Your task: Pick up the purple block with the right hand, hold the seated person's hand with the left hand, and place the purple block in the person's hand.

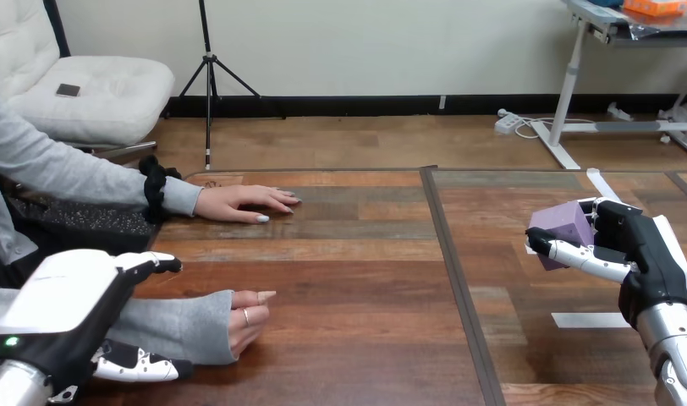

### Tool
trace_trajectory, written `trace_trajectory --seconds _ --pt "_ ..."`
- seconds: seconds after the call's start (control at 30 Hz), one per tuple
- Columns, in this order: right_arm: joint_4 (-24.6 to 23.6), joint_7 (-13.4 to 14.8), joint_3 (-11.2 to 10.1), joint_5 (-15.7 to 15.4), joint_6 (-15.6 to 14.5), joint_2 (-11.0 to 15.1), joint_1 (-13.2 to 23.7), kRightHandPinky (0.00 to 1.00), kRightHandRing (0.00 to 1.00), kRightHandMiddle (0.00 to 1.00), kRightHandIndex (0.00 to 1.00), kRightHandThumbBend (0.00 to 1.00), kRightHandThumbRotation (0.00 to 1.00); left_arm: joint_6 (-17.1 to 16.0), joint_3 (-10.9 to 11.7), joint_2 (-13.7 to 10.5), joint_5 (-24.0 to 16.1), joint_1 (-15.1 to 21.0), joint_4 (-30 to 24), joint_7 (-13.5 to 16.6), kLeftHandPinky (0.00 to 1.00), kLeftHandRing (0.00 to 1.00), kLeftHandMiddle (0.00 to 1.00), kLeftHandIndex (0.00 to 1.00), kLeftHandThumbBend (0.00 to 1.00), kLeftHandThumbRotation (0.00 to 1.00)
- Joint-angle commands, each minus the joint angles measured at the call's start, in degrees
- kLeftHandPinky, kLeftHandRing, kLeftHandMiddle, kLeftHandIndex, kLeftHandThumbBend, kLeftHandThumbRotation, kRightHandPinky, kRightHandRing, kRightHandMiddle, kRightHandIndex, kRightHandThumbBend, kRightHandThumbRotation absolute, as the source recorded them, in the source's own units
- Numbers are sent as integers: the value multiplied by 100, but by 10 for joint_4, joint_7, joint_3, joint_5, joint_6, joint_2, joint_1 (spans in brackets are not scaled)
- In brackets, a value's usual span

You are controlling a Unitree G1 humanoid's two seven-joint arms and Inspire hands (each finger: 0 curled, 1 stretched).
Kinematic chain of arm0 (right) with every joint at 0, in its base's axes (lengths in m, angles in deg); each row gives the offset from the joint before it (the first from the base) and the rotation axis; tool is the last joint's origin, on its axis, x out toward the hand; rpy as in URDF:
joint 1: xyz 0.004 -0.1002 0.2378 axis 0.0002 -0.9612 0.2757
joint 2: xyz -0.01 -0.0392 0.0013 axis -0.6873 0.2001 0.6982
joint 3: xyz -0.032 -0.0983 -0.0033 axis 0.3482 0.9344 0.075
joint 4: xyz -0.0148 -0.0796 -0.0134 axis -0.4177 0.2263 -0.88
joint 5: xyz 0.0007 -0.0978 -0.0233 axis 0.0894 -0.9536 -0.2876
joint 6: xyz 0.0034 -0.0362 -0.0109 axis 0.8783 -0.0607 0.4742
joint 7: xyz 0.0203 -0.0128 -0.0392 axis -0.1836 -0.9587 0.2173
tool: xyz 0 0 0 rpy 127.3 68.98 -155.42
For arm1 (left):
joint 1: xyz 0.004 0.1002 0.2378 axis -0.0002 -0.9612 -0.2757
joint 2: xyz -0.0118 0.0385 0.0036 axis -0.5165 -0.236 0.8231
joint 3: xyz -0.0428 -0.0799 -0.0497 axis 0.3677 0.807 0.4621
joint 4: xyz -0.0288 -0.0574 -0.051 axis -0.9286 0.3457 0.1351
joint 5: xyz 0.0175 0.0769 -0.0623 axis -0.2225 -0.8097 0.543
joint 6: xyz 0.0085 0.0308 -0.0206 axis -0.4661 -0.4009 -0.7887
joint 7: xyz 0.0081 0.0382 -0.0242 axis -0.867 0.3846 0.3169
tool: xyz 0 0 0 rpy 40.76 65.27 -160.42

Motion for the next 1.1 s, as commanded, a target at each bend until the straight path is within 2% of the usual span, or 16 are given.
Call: trace_trajectory --seconds 0.0,0.2,0.7,1.07 --pt "-20 -4 -10 4 15 -5 29 37 39 43 46 75 0 6 -19 -17 -12 37 17 23 72 77 81 79 100 31" --pt "-22 0 -8 1 14 -5 29 36 38 43 46 75 0 8 -32 -21 -26 49 32 41 73 78 81 79 100 33" --pt "-20 0 -10 2 12 -3 29 37 38 43 46 76 0 25 -41 -22 -16 64 15 39 75 80 83 81 100 37" --pt "-18 1 -8 0 13 -2 30 36 38 43 46 76 0 24 -56 -27 -33 84 35 62 73 79 82 80 100 40"
